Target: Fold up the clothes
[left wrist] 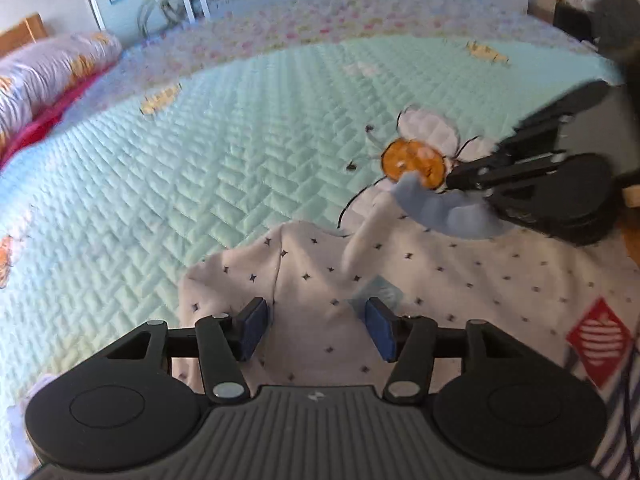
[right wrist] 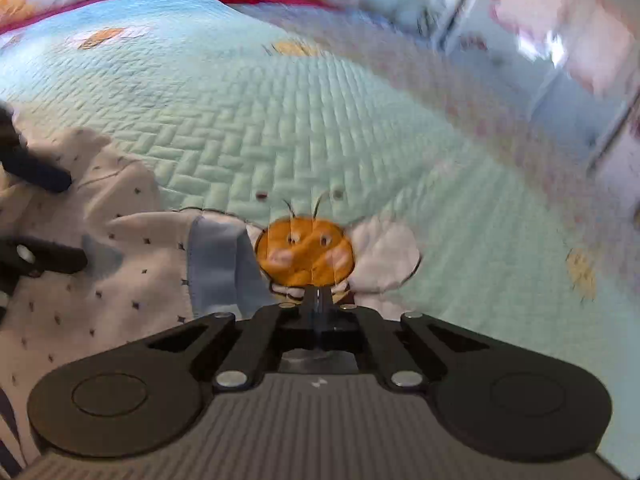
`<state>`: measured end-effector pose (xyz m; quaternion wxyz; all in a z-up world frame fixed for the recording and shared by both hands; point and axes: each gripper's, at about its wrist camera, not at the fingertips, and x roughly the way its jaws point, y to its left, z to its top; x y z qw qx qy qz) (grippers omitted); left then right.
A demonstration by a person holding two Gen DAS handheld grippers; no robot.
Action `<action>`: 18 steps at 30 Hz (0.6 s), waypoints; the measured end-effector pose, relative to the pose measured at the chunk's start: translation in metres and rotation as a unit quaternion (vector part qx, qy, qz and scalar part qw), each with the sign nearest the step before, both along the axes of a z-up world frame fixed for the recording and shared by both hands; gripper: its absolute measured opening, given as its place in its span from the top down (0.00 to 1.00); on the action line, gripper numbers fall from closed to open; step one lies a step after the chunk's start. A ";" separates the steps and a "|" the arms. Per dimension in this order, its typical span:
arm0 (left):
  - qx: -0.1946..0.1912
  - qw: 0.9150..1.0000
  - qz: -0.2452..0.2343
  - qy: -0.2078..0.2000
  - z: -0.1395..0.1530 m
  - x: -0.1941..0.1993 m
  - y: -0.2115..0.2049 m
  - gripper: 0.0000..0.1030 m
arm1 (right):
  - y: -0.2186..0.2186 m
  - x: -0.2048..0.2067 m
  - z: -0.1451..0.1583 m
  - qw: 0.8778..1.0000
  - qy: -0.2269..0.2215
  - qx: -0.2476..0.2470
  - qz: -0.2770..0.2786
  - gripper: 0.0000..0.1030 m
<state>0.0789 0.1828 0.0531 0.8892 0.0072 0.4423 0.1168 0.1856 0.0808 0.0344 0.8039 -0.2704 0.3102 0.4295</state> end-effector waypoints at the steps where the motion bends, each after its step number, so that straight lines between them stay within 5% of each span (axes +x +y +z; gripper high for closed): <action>1: -0.017 1.000 0.002 -0.010 0.004 -0.003 0.005 0.45 | -0.010 0.003 0.006 0.999 0.015 0.034 -0.015 1.00; 6: -0.046 0.993 -0.066 -0.084 0.028 -0.027 0.006 0.44 | -0.073 0.008 0.028 0.975 0.113 0.172 -0.079 0.90; 8: -0.031 0.993 -0.088 -0.079 0.024 -0.019 0.001 0.44 | -0.096 0.003 0.024 0.966 0.148 0.191 -0.089 0.74; 12: -0.020 0.992 -0.112 -0.056 0.005 0.001 -0.001 0.45 | -0.127 -0.017 0.009 0.960 0.172 0.190 -0.114 0.72; 13: -0.028 0.991 -0.121 -0.052 0.000 0.005 0.001 0.49 | -0.133 -0.021 0.004 0.959 0.175 0.191 -0.119 0.72; 16: -0.032 0.992 -0.115 -0.044 -0.013 0.019 0.006 0.89 | -0.145 -0.028 -0.007 0.956 0.180 0.194 -0.125 0.72; 18: -0.032 0.994 -0.096 -0.040 -0.013 0.034 0.012 0.96 | -0.149 -0.031 -0.011 0.956 0.174 0.197 -0.130 0.72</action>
